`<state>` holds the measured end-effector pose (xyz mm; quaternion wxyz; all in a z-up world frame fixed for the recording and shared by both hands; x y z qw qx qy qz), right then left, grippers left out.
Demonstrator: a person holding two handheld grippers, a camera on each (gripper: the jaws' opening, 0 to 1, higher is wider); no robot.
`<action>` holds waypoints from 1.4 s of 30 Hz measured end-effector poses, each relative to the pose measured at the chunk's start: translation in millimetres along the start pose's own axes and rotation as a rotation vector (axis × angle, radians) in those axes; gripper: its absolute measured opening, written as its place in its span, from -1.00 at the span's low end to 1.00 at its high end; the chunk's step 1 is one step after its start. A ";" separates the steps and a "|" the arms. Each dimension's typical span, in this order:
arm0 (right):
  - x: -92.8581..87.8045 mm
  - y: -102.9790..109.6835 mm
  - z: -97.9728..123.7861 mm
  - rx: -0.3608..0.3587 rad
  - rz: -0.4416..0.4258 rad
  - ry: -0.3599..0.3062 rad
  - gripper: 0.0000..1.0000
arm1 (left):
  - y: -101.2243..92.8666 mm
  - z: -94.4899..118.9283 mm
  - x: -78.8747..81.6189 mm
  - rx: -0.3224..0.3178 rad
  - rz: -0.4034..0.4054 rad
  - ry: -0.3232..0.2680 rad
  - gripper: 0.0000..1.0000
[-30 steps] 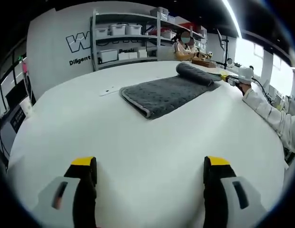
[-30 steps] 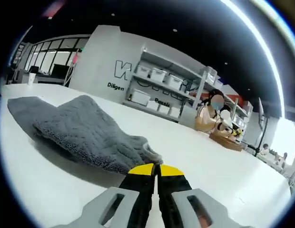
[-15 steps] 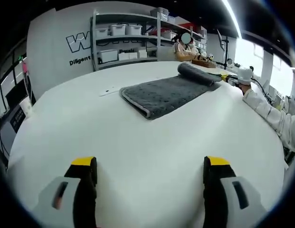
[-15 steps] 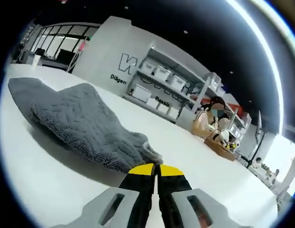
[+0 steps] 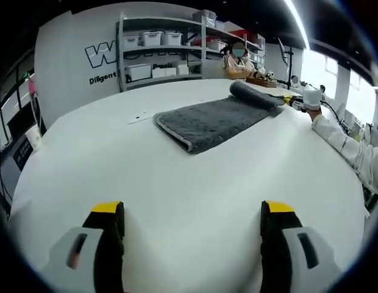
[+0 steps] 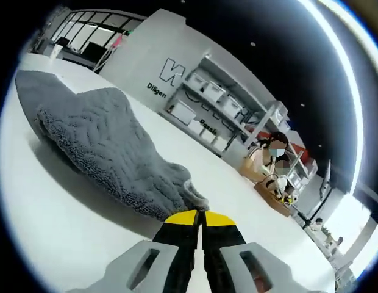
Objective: Open the folded towel by lifting each exposed corner and separating the folded layers until the towel lies flat within the target outline without major curled edges
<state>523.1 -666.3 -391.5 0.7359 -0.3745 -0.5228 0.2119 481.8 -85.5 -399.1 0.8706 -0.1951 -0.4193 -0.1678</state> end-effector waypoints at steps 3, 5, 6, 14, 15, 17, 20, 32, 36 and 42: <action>-4.5 -3.6 -1.1 -0.008 0.004 0.011 -1.00 | -0.5 -0.3 -0.1 -0.001 -0.002 0.001 0.83; -7.2 -4.9 -1.4 -0.012 0.004 0.026 -1.00 | -0.7 -0.8 0.0 -0.002 -0.001 0.001 0.83; -8.7 -6.2 -1.6 -0.019 0.017 0.037 -1.00 | -0.7 -1.0 0.0 -0.002 -0.002 0.002 0.83; -12.5 -8.2 -2.8 -0.024 0.041 0.064 -1.00 | -1.1 -1.9 -0.3 -0.002 -0.003 0.005 0.82; -13.5 -8.5 -3.6 -0.025 0.041 0.070 -1.00 | -1.1 -1.9 -0.3 -0.001 -0.004 0.006 0.82; -15.8 -9.2 -3.7 -0.027 0.039 0.086 -1.00 | -1.2 -1.9 -0.2 -0.001 -0.003 0.005 0.82; -19.3 -9.6 -3.3 -0.028 0.032 0.108 -1.00 | -1.7 -1.6 -0.3 -0.001 -0.004 0.005 0.82; -19.8 -9.7 -2.8 -0.031 0.015 0.135 -1.00 | -1.2 -1.4 0.4 0.000 -0.004 0.004 0.82; -22.5 -13.6 0.5 -0.065 0.014 0.164 -0.94 | -1.0 -1.0 0.9 -0.002 -0.001 0.001 0.82; -25.1 -14.8 7.1 -0.084 -0.029 0.191 -0.71 | -1.1 -0.9 1.3 0.000 -0.003 0.000 0.82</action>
Point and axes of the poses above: the point that each gripper's makers call its tool centre point, and the gripper's own axes: z roughly backward along the fingers, y roughly to its left, x roughly out of its top, the point moved 7 cm from there along z, roughly backward along the fingers, and after that the axes turned 14 degrees about z, right-handed, at the moved point
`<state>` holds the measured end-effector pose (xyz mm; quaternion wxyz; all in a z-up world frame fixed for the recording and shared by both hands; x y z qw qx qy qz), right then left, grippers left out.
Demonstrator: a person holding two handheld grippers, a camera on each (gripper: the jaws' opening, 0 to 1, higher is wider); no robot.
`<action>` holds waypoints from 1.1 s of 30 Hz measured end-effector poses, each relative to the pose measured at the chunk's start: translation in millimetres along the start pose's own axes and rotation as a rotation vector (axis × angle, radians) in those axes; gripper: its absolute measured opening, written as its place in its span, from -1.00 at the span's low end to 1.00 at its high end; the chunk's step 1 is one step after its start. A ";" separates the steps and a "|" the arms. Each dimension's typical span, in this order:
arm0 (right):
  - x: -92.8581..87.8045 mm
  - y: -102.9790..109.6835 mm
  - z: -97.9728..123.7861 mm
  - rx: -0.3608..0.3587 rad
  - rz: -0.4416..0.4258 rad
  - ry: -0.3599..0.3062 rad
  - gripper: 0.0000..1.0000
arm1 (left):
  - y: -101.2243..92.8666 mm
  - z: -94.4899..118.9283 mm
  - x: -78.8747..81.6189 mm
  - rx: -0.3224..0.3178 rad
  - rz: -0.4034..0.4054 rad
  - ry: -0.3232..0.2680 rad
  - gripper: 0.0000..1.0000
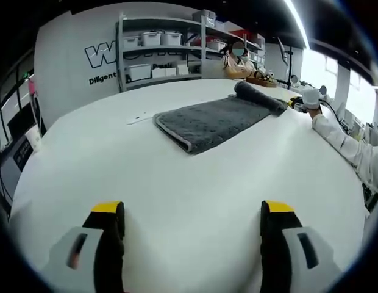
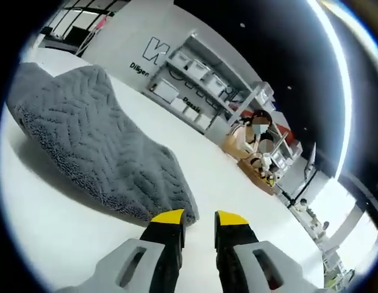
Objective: Open the folded towel by lifting each exposed corner and separating the folded layers until the towel lies flat within the target outline without major curled edges
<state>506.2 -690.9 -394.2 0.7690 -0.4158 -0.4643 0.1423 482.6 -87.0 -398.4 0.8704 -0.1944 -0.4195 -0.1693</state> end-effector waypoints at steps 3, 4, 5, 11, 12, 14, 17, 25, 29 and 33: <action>0.3 -1.8 0.1 -0.017 -0.009 0.005 -0.49 | -0.1 0.2 0.0 0.001 0.000 -0.001 0.82; 0.2 -2.0 0.4 -0.022 -0.011 0.007 -0.40 | -0.4 0.5 -0.4 0.001 0.000 -0.001 0.82; -0.2 -2.2 0.7 -0.026 -0.009 0.014 -0.35 | -0.5 0.6 -0.4 0.001 -0.001 -0.001 0.82; 1.4 -7.2 6.5 -0.065 -0.060 0.006 0.16 | -0.5 0.5 -0.1 0.000 -0.002 -0.001 0.82; 1.9 -7.5 6.9 -0.071 -0.064 0.003 0.28 | -0.3 0.5 0.1 0.000 -0.002 -0.001 0.82; 2.8 -8.1 7.1 -0.082 -0.066 0.004 0.43 | -0.5 0.6 0.0 0.000 -0.003 -0.001 0.82; 5.8 -9.3 7.2 -0.085 -0.092 -0.019 0.57 | -1.0 0.8 0.1 -0.001 -0.004 -0.002 0.82; 2.5 -6.5 7.7 -0.016 -0.200 -0.024 0.88 | -2.8 1.3 2.6 -0.021 0.010 -0.019 0.83; -3.3 -10.7 12.1 -0.008 -0.247 0.002 0.98 | -2.9 1.5 3.3 -0.019 0.009 -0.023 0.83; -5.0 -15.1 15.1 0.012 -0.271 -0.001 0.98 | -3.7 1.7 3.5 -0.021 0.010 -0.026 0.83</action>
Point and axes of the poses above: the point that each gripper's makers call its tool centre point, and the gripper's own axes: z roughly backward along the fingers, y roughly to its left, x roughly out of its top, the point moved 7 cm from there along z, roughly backward along the fingers, and after that the axes turned 14 degrees about z, right-handed, at the moved point
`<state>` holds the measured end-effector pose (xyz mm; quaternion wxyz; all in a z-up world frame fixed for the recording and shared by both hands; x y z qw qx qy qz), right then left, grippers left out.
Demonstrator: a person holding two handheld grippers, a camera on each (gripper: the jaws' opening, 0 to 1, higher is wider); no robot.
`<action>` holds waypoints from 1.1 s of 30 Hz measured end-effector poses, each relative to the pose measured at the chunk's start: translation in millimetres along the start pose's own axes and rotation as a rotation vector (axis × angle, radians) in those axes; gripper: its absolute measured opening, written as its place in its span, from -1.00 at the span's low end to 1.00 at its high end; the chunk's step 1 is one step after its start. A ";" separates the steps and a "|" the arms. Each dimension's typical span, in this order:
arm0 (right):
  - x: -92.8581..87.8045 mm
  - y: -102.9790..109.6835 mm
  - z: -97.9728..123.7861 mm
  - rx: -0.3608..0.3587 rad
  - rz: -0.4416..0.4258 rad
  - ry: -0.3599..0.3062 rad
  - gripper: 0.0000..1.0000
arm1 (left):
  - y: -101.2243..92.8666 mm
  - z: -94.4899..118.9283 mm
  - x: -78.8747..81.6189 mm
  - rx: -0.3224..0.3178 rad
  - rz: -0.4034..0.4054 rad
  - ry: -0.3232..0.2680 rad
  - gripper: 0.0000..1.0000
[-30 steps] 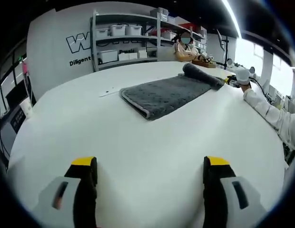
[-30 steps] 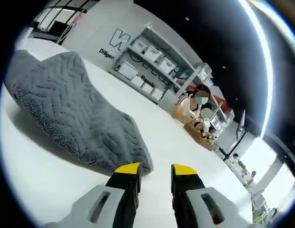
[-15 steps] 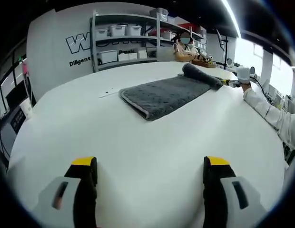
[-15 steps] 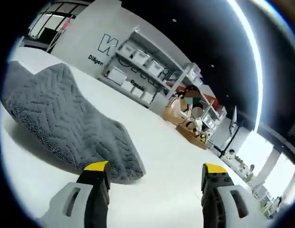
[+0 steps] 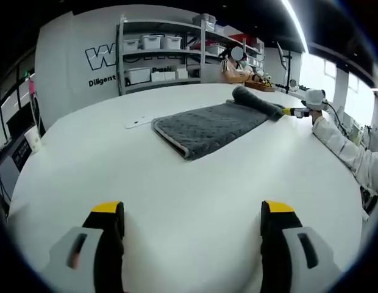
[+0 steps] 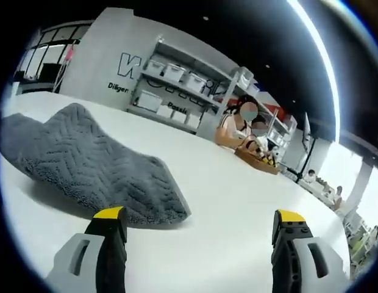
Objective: Open the folded towel by lifting each exposed corner and separating the folded layers until the towel lies flat within the target outline without major curled edges
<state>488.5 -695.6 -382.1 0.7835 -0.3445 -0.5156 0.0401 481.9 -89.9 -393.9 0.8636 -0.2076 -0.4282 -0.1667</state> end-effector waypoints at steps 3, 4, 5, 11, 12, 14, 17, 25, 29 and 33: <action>2.5 -0.5 5.3 0.014 -0.010 -0.003 0.98 | -0.4 -0.6 -0.2 0.000 -0.002 0.002 0.83; 3.5 -0.6 6.4 0.019 -0.014 -0.006 0.98 | -0.4 -0.8 -0.2 0.001 -0.001 0.002 0.83; 5.2 -0.2 8.8 0.026 -0.021 -0.013 0.98 | -0.5 -1.0 -0.1 0.002 -0.001 0.001 0.83; 10.2 9.4 19.1 0.088 -0.062 -0.023 0.98 | -1.9 -2.5 1.9 0.000 0.005 -0.019 0.82; 11.6 10.4 19.9 0.093 -0.062 -0.027 0.98 | -2.1 -2.8 3.7 0.003 0.006 -0.034 0.82; 14.2 12.7 22.8 0.101 -0.057 -0.033 0.98 | -2.8 -3.0 6.5 -0.001 0.016 -0.059 0.80; 21.3 16.6 28.2 0.114 -0.040 -0.053 0.96 | -5.1 -4.0 12.0 -0.028 0.050 -0.121 0.79; 31.7 31.5 39.9 0.217 -0.062 -0.100 0.97 | -10.3 -6.1 24.4 -0.046 0.085 -0.253 0.73; 37.0 34.9 46.4 0.253 -0.084 -0.129 0.94 | -12.7 -5.5 27.7 -0.068 0.090 -0.290 0.68; 40.5 44.9 52.3 0.316 -0.109 -0.147 0.93 | -9.6 -5.6 28.8 -0.072 0.111 -0.315 0.64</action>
Point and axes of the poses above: the point that each gripper's makers call its tool centre point, and the gripper's own axes: z roughly backward along the fingers, y roughly to its left, x roughly out of its top, the point moved 7 cm from there along z, roughly backward along the fingers, and after that the axes turned 14 degrees about z, right-handed, at the moved point
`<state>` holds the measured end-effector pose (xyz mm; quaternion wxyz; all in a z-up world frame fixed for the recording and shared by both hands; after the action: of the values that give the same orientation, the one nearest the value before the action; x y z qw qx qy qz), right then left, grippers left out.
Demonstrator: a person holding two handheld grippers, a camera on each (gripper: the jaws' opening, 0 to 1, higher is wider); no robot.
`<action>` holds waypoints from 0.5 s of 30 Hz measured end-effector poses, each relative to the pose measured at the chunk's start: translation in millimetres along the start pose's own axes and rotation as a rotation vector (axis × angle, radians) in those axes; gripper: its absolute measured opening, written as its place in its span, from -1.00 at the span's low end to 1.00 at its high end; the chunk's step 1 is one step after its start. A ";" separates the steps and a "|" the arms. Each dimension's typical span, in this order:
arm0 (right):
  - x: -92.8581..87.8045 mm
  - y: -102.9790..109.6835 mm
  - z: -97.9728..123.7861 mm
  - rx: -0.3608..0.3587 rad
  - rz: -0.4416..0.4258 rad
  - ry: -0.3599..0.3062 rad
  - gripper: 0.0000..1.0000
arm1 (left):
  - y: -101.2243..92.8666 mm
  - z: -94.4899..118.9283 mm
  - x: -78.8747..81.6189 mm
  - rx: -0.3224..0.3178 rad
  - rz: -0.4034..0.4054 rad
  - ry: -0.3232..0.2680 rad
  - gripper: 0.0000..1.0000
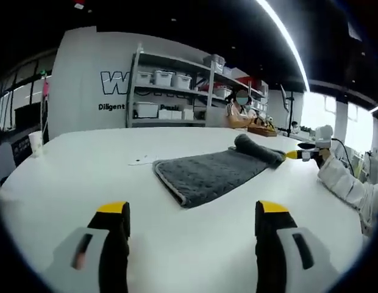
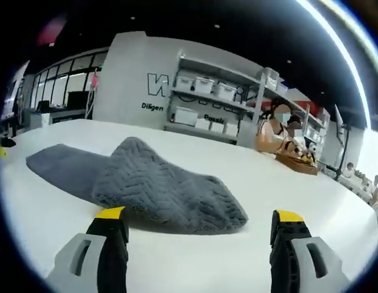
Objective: Open the folded towel by lifting each exposed corner and separating the folded layers until the towel lies flat within the target outline without major curled edges
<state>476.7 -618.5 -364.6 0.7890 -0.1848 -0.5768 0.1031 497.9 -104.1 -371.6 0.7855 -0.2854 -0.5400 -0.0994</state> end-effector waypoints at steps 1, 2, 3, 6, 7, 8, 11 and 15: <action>1.2 3.7 0.2 0.016 0.000 -0.004 0.93 | 1.3 -0.4 0.0 0.009 -0.004 -0.006 0.64; 2.9 7.9 0.3 0.029 0.007 -0.008 0.94 | 2.0 -1.3 -0.3 0.013 -0.009 -0.005 0.65; 3.3 9.6 0.5 0.034 0.010 -0.009 0.94 | 2.5 -1.8 -0.7 0.015 -0.012 -0.004 0.66; 5.3 17.7 2.2 0.063 0.007 -0.016 0.94 | 4.0 -4.7 -3.3 0.022 -0.009 0.003 0.65; 6.8 23.5 3.1 0.087 -0.010 -0.026 0.95 | 4.2 -6.0 -4.3 0.028 -0.011 0.005 0.64; 8.3 28.9 4.0 0.105 -0.013 -0.032 0.97 | 4.6 -7.2 -5.0 0.036 -0.014 0.006 0.64; 12.0 42.3 6.7 0.146 -0.006 -0.047 0.98 | 6.2 -8.9 -6.3 0.055 -0.013 0.005 0.64; 18.8 58.0 8.6 0.196 -0.006 -0.090 0.98 | 8.9 -10.6 -8.5 0.069 -0.007 0.016 0.64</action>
<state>477.4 -557.2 -369.8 0.7768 -0.1002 -0.5996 0.1647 507.0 -104.0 -385.0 0.7989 -0.2553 -0.5378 -0.0856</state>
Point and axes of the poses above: the point that each gripper's makers call its tool centre point, and the gripper's own axes: z roughly backward along the fingers, y roughly to its left, x roughly out of its top, the point moved 7 cm from there along z, roughly backward along the fingers, and after that the axes turned 14 degrees about z, right-handed, at the moved point
